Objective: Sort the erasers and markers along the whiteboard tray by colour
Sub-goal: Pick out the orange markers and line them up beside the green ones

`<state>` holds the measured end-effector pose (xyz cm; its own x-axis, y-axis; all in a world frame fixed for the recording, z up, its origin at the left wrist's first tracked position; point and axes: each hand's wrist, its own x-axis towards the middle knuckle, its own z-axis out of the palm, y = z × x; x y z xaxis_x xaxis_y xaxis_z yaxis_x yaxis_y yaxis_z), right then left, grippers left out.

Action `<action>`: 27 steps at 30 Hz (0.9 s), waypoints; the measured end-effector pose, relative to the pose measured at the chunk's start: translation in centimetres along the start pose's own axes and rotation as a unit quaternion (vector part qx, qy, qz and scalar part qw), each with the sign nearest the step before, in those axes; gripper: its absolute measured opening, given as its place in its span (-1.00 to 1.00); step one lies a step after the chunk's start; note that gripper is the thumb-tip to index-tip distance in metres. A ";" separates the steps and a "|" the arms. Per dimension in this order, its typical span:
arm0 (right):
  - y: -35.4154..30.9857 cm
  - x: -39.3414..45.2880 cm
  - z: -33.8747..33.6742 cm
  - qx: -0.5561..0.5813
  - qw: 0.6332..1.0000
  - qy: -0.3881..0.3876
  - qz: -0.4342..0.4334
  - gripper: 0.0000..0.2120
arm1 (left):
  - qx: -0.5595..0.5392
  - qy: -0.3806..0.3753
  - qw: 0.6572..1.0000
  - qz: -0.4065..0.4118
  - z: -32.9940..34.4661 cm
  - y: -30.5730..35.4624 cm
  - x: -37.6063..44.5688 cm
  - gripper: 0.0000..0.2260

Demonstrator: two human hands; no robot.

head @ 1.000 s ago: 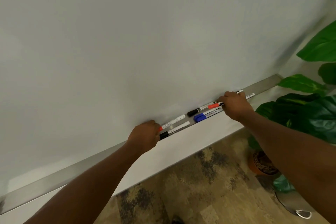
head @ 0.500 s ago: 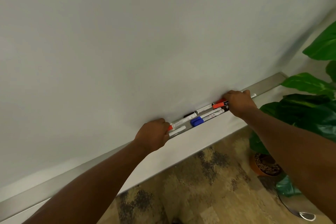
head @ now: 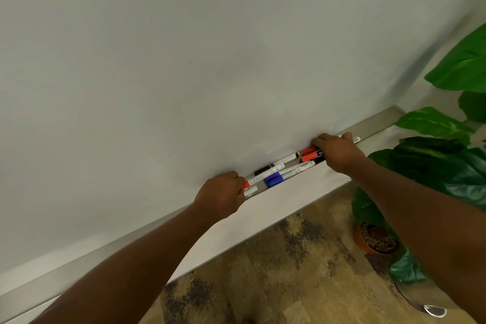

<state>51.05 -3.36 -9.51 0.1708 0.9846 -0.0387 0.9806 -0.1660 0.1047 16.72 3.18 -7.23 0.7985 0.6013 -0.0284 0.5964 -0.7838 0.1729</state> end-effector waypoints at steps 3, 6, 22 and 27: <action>0.2 0.0 0.0 0.009 1.000 -0.008 -0.014 -0.55 | 0.002 0.000 1.000 -0.003 0.2 0.0 0.0 -0.73; 0.2 -0.2 0.4 0.015 1.000 -0.001 -0.026 -0.54 | -0.003 -0.009 1.000 -0.007 0.5 0.0 -0.1 -0.73; 0.5 -0.5 0.7 0.052 0.995 0.040 -0.077 -0.52 | -0.012 -0.012 1.000 -0.001 1.1 0.2 0.6 -0.74; 0.6 -0.6 0.7 0.048 0.994 0.048 -0.087 -0.49 | -0.015 -0.005 1.000 -0.001 1.2 0.3 0.8 -0.74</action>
<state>51.63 -4.06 -10.15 -0.0080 0.9988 0.0478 0.9999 0.0076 0.0095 17.60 3.22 -8.41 0.7988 0.6003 -0.0391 0.5946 -0.7780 0.2029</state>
